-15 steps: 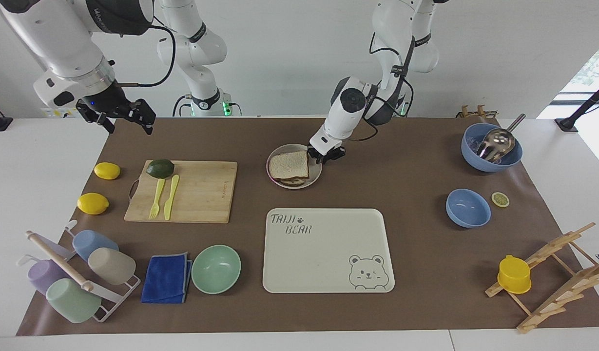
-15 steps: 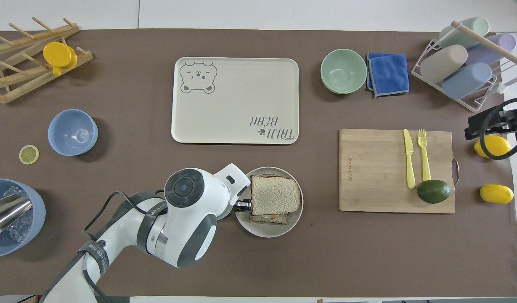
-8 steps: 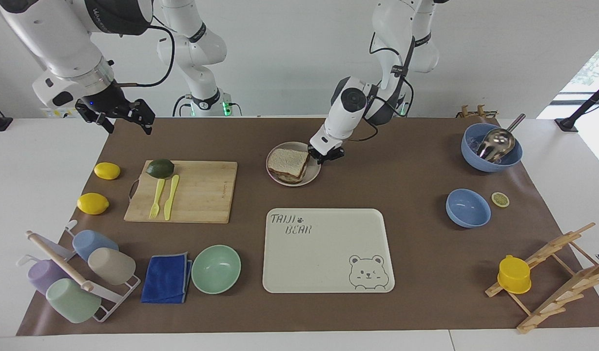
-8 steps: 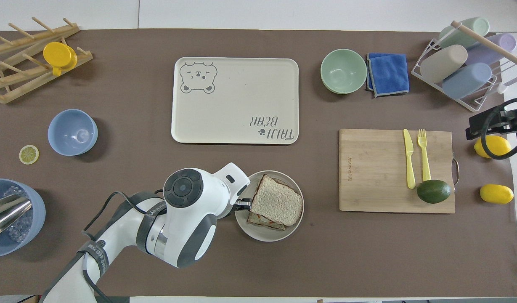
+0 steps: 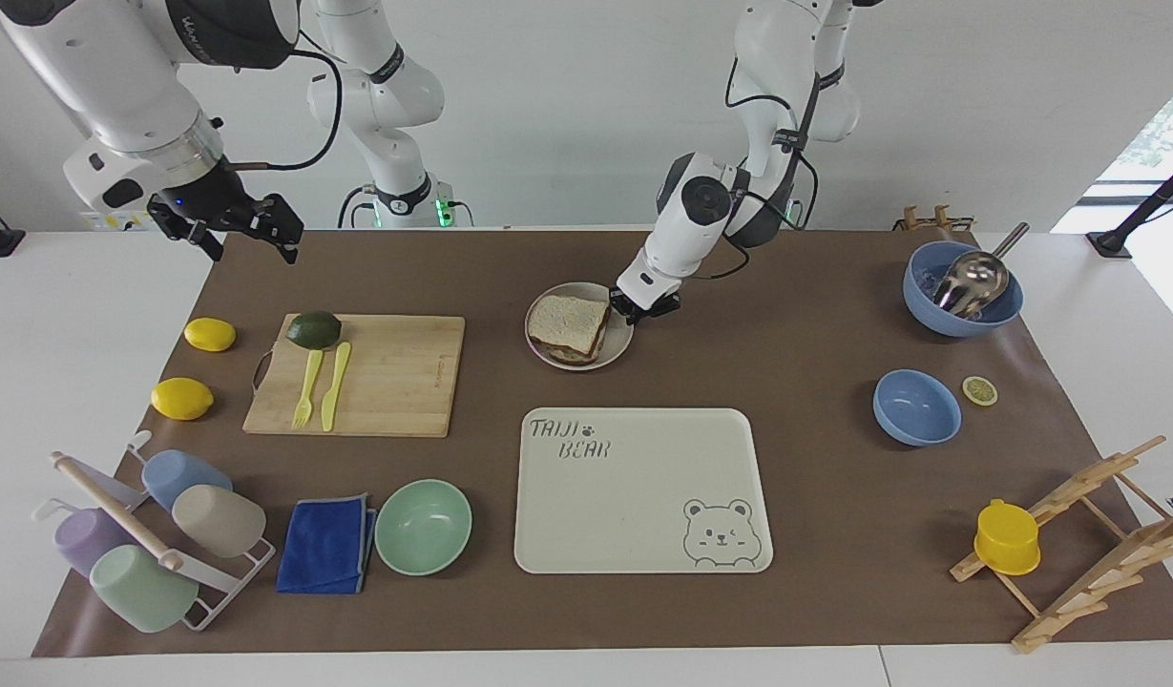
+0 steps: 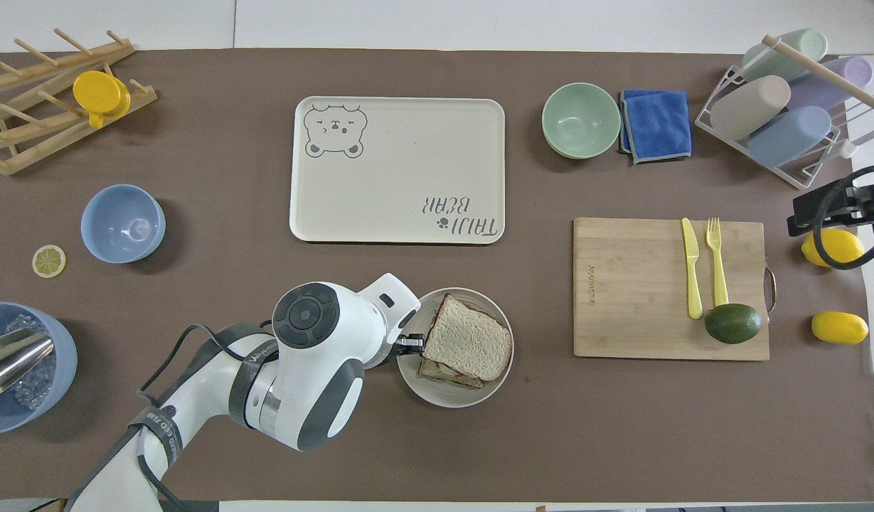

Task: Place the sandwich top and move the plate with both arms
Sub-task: 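Slide the plate onto the bear tray with the left gripper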

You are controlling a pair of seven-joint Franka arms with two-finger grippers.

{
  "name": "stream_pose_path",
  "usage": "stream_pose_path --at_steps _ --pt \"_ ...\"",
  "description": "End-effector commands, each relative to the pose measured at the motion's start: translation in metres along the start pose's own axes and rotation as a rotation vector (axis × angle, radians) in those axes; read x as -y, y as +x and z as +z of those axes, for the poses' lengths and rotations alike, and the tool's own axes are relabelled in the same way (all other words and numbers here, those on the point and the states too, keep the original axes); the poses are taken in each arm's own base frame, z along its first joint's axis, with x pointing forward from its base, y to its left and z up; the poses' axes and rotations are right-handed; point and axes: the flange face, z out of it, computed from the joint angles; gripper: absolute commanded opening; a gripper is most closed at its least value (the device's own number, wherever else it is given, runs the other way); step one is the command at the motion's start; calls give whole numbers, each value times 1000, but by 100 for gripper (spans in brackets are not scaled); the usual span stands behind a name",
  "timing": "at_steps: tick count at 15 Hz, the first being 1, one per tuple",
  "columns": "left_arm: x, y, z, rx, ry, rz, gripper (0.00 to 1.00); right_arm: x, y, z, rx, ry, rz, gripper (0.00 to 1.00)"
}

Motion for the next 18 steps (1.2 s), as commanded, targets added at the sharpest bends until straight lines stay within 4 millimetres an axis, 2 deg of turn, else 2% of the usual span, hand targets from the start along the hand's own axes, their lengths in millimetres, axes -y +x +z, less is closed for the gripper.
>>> stream_pose_path --at_steps 1,4,7,9,11,14,16,18 --pt "9 39 -61 38 -53 6 0 -4 0 -2 -6 16 -19 100" --pt "25 84 -105 46 -86 -9 0 -4 0 -2 -5 13 -20 100" --pt "32 113 -127 3 -115 -33 0 -4 0 -2 -5 10 -20 100" --pt "39 136 -135 -22 -131 -52 0 -4 0 -2 -5 10 -20 100" --pt "45 167 -133 -34 -149 -71 0 -3 0 -2 -7 10 -22 100" --pt "46 208 -115 -27 -182 -98 0 -2 0 -2 -5 10 -23 100" --pt "67 234 -110 -43 -201 -137 0 -2 0 -2 -7 10 -23 100" --pt "74 245 -101 -76 -202 -150 0 -2 0 -2 -5 10 -23 100"
